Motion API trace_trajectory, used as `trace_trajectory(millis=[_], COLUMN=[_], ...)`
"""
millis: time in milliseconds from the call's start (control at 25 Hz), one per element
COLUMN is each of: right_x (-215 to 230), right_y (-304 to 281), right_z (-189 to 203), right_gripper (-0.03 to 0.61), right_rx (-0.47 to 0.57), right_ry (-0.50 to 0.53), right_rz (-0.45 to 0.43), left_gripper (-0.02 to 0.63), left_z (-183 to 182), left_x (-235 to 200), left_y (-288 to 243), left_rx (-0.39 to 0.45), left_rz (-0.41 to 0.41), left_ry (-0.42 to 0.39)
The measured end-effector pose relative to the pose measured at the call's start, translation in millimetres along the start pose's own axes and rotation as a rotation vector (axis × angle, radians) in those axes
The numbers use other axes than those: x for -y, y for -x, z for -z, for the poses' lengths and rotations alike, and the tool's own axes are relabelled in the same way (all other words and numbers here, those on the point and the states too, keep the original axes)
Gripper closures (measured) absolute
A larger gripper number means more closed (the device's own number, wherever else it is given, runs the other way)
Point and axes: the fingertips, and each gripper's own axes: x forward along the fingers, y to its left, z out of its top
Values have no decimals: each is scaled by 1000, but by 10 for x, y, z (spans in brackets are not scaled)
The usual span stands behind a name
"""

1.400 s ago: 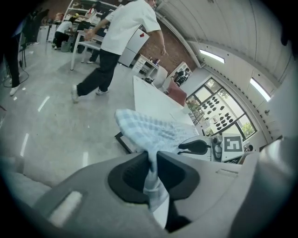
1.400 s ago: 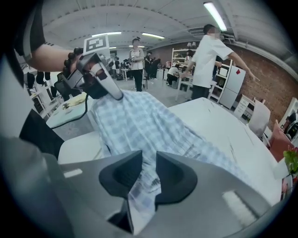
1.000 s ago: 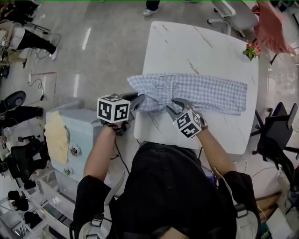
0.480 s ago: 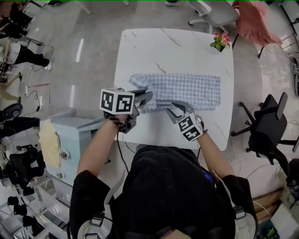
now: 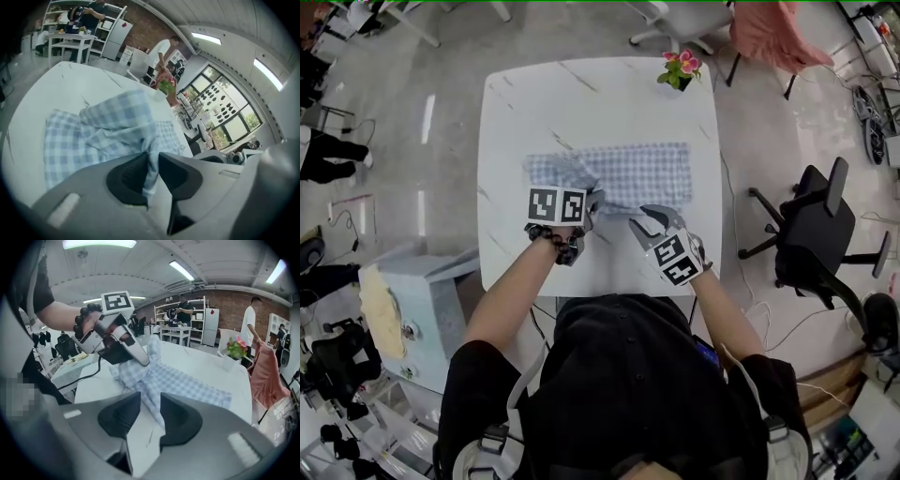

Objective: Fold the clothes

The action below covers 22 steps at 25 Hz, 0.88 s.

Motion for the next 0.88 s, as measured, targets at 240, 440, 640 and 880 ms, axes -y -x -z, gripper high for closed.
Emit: trace_trajectory(millis=[240,440,640,880], right_x=[155,214,269,250], right_y=[118,107,46,-53], right_z=[117,148,92,-20], right_gripper=[443,443,443,443], right_rx=[1,-10,-11,-21], right_ry=[-20,-26,-15,-17], right_rz=[18,18,18,31], left_gripper=[469,463,463,463], left_z=[-306,-343,-248,-193], left_x=[295,408,198,-34], left_y=[-156,-162,-163,-82], left_rx=[83,76,49,23], left_rz=[134,135,72,2], left_ry=[202,130,89,3])
